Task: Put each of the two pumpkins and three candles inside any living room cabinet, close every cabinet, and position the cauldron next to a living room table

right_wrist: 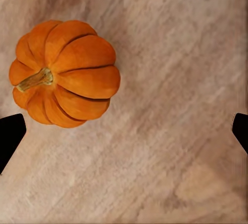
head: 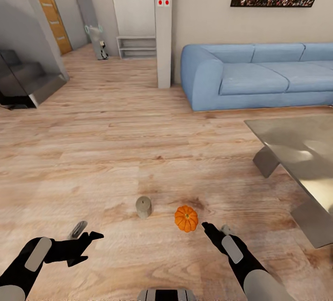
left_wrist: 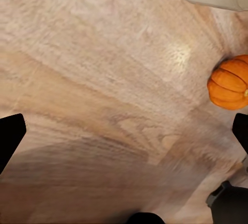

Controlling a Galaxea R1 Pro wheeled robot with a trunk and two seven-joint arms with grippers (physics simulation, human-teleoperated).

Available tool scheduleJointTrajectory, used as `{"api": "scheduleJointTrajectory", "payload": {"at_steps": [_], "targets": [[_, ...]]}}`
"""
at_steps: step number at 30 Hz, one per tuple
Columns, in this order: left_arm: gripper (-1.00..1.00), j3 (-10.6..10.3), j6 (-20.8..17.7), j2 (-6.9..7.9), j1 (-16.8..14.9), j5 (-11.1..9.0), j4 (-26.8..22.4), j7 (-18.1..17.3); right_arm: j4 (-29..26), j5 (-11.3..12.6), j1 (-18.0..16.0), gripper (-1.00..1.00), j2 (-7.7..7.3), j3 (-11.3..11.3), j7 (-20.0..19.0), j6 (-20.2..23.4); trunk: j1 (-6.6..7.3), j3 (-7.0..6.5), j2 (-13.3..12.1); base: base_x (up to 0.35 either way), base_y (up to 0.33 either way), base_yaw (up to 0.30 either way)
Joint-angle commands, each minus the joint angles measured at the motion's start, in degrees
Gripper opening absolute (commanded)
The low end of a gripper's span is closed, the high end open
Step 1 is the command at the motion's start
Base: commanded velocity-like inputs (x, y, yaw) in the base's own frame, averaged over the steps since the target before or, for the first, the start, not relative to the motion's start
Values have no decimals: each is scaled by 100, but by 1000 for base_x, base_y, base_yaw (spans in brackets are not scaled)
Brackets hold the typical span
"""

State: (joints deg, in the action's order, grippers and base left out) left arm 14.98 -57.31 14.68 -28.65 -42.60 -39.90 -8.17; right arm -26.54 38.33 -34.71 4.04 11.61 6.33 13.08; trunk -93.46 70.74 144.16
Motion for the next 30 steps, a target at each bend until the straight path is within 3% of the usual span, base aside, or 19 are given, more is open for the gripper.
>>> {"api": "scheduleJointTrajectory", "payload": {"at_steps": [1,7,14,30], "targets": [[100,3,5,2,0,-1,0,0,0,0,0,100,2,3,0,-3,-2,23,2,0,0,0],[100,12,22,8,0,1,0,0,-7,7,9,100,-1,0,-96,-3,-18,156,10,0,0,0],[100,21,26,9,0,3,0,0,-1,8,50,100,-8,4,-1260,23,-36,311,19,0,0,0],[100,22,4,9,0,-3,0,-4,0,8,69,100,-9,395,-1457,22,-77,665,40,0,0,0]]}}
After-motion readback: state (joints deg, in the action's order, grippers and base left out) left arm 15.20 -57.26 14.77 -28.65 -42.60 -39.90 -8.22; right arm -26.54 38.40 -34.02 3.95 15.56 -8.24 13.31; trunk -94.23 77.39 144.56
